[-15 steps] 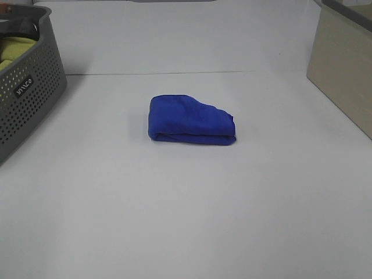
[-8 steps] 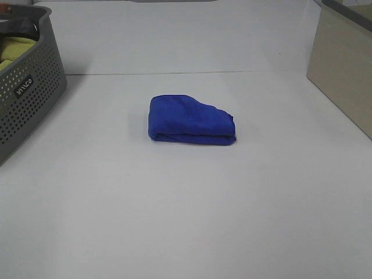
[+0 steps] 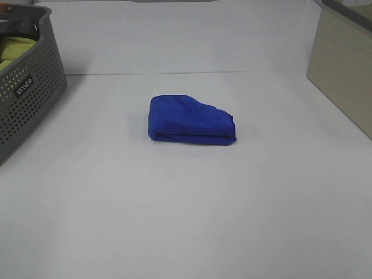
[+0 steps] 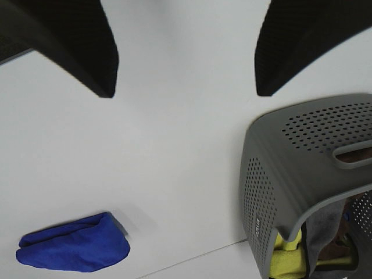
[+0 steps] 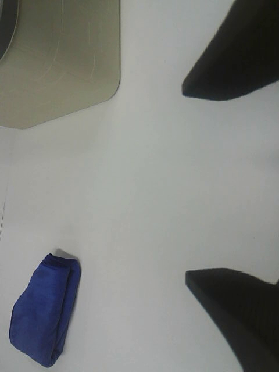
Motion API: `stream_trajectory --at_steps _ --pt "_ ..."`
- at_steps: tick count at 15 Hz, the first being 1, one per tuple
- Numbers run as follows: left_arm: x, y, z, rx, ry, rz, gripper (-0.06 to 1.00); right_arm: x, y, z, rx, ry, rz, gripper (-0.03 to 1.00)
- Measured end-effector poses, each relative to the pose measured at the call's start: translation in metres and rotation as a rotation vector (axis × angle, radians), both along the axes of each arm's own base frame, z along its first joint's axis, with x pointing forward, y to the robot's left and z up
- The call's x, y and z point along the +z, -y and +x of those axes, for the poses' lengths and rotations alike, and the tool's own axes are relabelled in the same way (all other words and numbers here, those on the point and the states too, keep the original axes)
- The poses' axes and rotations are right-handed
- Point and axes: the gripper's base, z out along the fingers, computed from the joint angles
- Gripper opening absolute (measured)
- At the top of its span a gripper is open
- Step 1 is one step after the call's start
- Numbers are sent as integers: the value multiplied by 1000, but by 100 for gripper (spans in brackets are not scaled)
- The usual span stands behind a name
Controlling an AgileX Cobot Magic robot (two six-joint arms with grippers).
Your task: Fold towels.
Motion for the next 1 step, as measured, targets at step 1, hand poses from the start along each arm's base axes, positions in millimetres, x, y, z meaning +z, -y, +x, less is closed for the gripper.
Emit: stream_trajectory --at_steps 1 --pt "0 0 0 0 0 0 64 0 0 0 0 0 0 76"
